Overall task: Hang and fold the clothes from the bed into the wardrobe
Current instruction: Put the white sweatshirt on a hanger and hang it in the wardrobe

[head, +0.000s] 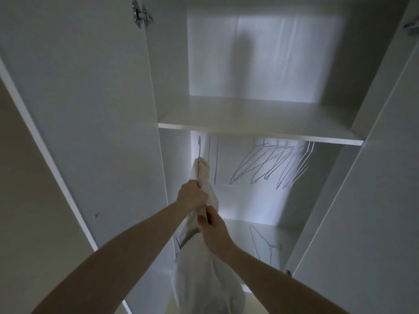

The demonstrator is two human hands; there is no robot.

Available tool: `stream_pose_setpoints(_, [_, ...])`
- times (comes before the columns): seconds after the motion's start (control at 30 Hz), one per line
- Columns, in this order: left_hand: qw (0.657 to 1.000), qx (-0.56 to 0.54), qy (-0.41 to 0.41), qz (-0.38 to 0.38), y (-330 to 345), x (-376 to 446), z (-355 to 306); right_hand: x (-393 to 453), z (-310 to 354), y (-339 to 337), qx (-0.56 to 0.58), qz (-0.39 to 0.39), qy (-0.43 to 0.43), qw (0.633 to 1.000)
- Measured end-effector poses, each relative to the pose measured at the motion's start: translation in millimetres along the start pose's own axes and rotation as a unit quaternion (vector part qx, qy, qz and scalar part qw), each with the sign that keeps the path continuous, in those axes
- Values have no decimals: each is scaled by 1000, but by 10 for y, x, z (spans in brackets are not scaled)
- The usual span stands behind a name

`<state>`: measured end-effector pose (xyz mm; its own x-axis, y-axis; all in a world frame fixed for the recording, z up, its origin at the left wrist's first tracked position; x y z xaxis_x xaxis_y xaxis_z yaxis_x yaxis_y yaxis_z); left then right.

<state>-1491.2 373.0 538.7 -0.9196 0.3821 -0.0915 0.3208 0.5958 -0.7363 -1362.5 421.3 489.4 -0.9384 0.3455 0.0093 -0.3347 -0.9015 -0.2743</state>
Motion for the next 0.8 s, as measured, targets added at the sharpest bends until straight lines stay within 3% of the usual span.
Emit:
stream_pose_setpoints(0.17, [996,-33,10,-77,-81,404,66,402,-32,-12,1,57,-9,998])
stream_pose_setpoints(0.27, [991,-70,16,-112,-151,644,212,609,-115,-122,-57,87,-20,994])
stream_pose_setpoints(0.5, [992,-54,30,-111,20,1204,644,1346,-266,-737,-254,-48,-38,965])
stream_pose_setpoints(0.8, [992,22,40,-121,188,1897,618,2046,-162,-1099,-360,-88,-45,928])
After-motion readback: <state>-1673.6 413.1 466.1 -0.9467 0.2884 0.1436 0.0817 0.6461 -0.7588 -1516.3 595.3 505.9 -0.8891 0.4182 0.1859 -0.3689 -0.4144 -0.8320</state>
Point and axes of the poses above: each hand's wrist, its own x-axis towards the middle knuckle, its own y-axis out of the palm, z = x × y, the point moved 8 cm from there along x, towards the middle knuckle, and after that the axes turned 1 degree about -x, right-handed, at the moved point
